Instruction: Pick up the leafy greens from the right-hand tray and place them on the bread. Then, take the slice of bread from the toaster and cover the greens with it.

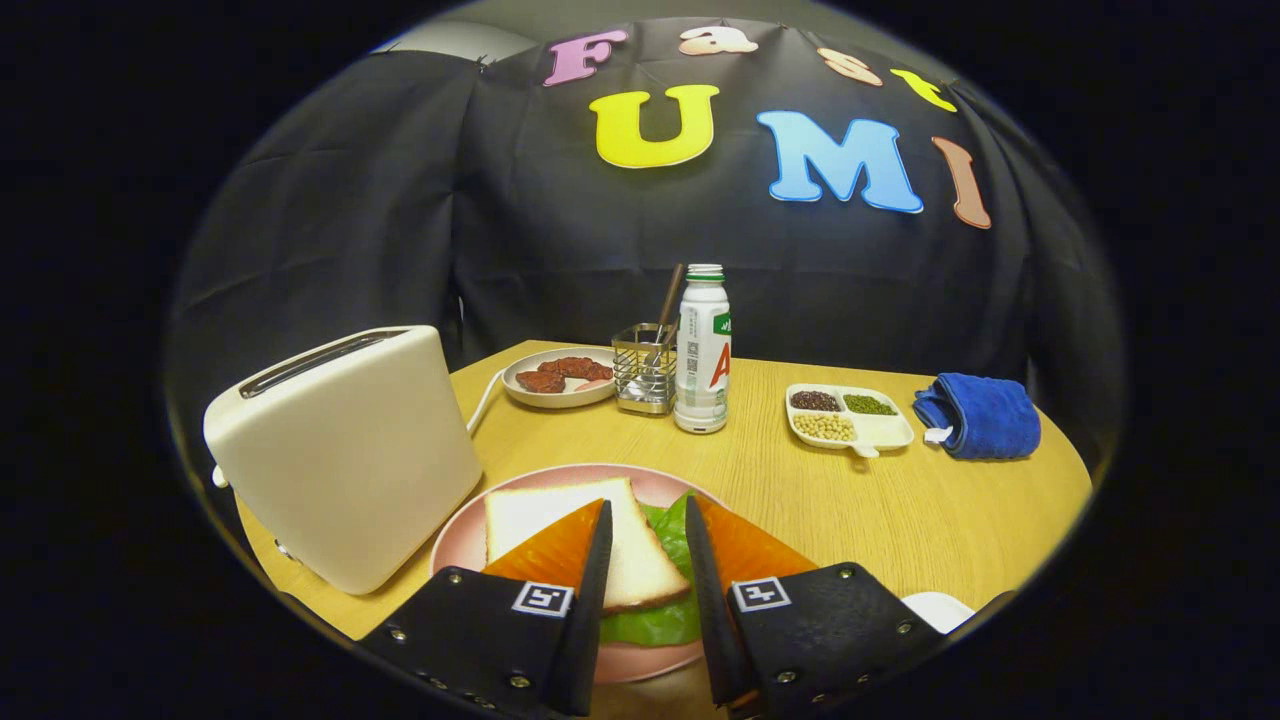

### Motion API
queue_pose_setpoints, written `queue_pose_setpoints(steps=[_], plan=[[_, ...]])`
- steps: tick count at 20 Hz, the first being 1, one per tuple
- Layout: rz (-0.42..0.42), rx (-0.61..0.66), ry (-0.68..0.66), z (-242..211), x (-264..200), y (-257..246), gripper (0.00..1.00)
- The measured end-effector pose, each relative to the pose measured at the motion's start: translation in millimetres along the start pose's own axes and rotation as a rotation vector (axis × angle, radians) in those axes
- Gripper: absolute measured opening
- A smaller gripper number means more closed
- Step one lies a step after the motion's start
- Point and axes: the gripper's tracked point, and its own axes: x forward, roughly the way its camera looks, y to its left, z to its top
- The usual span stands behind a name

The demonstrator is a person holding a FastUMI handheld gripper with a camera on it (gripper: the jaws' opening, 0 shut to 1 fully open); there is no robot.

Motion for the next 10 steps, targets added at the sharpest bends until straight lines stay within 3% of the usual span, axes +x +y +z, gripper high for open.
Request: queue_pose_setpoints(steps=[10], plan=[[0.007, 0.068, -0.189, 60, -50, -36, 0.44]])
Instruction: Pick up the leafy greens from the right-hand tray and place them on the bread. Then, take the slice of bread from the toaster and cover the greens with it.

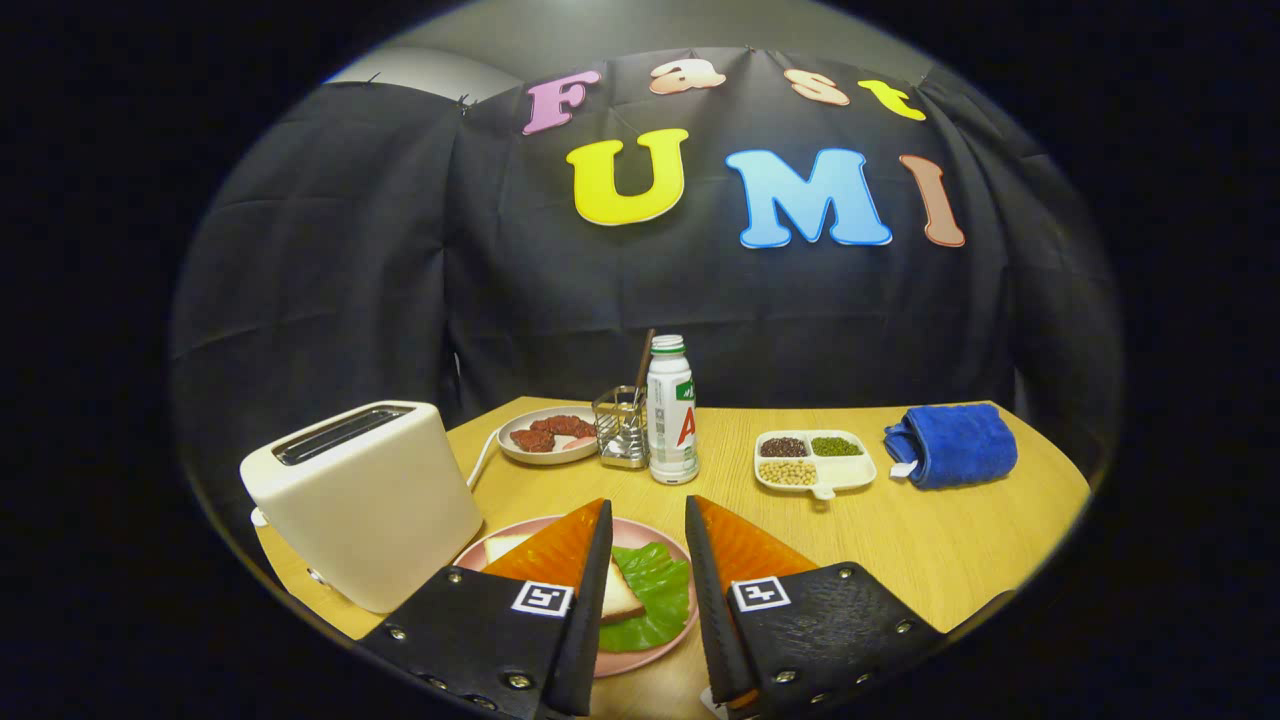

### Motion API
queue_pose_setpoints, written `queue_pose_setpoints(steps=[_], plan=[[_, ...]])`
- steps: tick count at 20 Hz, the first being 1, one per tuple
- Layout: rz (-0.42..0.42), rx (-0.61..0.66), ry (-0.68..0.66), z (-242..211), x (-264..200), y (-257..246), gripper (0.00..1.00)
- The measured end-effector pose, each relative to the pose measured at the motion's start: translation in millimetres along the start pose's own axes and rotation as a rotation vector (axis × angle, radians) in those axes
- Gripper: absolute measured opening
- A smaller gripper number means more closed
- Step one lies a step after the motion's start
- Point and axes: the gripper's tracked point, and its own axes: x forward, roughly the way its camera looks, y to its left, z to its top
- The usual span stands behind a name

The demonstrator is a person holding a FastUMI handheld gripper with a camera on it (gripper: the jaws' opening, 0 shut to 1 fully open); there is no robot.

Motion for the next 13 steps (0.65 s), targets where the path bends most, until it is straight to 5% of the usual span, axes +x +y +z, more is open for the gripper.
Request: queue_pose_setpoints(steps=[13], plan=[[-0.125, 0.086, -0.161, 50, -67, -181, 0.43]])
